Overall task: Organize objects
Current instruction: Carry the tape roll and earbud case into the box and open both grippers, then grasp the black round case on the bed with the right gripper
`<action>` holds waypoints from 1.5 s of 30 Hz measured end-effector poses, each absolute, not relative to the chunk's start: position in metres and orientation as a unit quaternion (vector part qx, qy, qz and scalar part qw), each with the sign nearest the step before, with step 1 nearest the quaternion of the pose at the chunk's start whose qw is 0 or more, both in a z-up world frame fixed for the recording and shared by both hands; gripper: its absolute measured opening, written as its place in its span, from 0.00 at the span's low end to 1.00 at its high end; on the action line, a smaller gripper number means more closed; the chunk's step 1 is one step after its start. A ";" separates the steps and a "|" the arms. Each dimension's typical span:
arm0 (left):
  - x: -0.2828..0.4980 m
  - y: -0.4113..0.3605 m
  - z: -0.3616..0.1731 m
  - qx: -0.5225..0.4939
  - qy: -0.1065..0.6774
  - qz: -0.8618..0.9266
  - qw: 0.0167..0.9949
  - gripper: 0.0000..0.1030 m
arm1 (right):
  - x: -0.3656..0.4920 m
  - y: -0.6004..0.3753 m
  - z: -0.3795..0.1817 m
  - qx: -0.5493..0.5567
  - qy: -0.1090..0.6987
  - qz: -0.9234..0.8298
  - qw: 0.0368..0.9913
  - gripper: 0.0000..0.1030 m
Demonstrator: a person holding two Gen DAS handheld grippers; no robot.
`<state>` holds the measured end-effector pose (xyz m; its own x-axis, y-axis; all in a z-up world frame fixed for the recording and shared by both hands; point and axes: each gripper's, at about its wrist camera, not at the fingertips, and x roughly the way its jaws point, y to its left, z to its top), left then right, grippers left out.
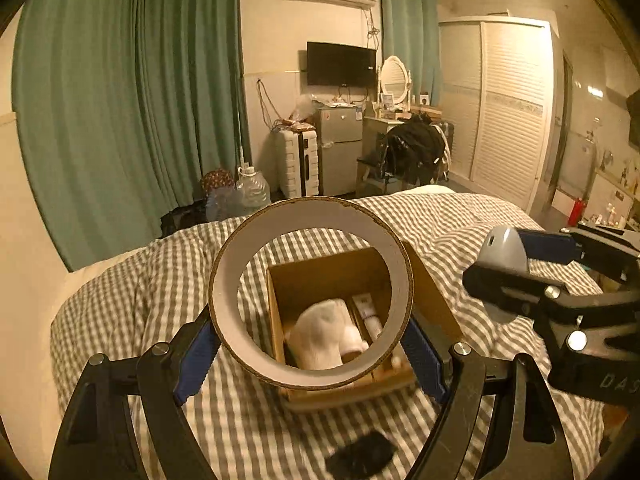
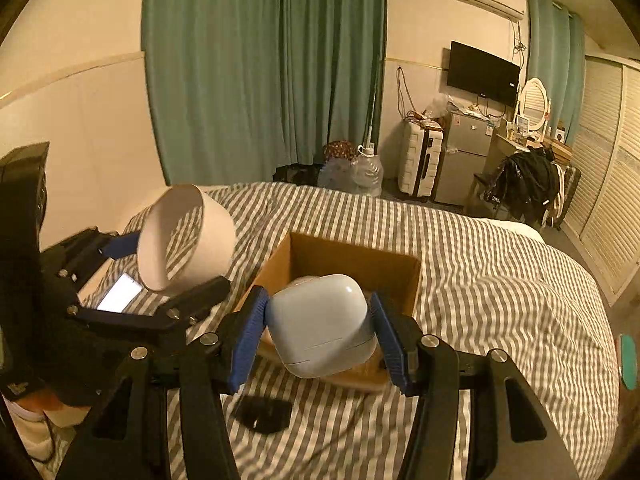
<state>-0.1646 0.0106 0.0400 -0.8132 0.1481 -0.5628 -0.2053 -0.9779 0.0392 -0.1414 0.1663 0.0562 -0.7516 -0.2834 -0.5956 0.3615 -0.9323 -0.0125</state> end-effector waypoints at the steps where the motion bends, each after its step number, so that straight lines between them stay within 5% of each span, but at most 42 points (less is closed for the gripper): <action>1: -0.174 0.011 0.038 -0.293 0.046 0.950 0.094 0.82 | -0.152 0.167 0.057 0.307 0.058 -0.934 0.172 0.52; 11: -0.266 0.021 -0.019 -0.331 0.025 0.937 0.113 0.82 | -0.267 0.177 0.023 0.326 -0.005 -0.932 0.157 0.52; 25: -0.304 0.040 -0.089 -0.396 0.050 0.907 0.137 0.82 | -0.335 0.184 -0.067 0.396 0.006 -0.906 0.150 0.52; 29: -0.301 0.040 -0.089 -0.395 0.048 0.908 0.135 0.85 | -0.336 0.189 -0.070 0.398 -0.001 -0.905 0.149 0.52; 31: -0.298 0.039 -0.086 -0.395 0.052 0.908 0.129 0.93 | -0.336 0.194 -0.070 0.399 -0.015 -0.905 0.146 0.52; 34: -0.287 0.039 -0.075 -0.386 0.057 0.913 0.123 0.96 | -0.329 0.199 -0.060 0.385 -0.034 -0.912 0.137 0.78; 35: -0.283 0.039 -0.069 -0.383 0.058 0.914 0.123 0.96 | -0.325 0.202 -0.054 0.377 -0.043 -0.916 0.134 0.80; 45: -0.208 0.018 0.029 -0.317 0.049 0.941 0.104 0.98 | -0.244 0.212 0.048 0.299 -0.023 -0.948 0.107 0.84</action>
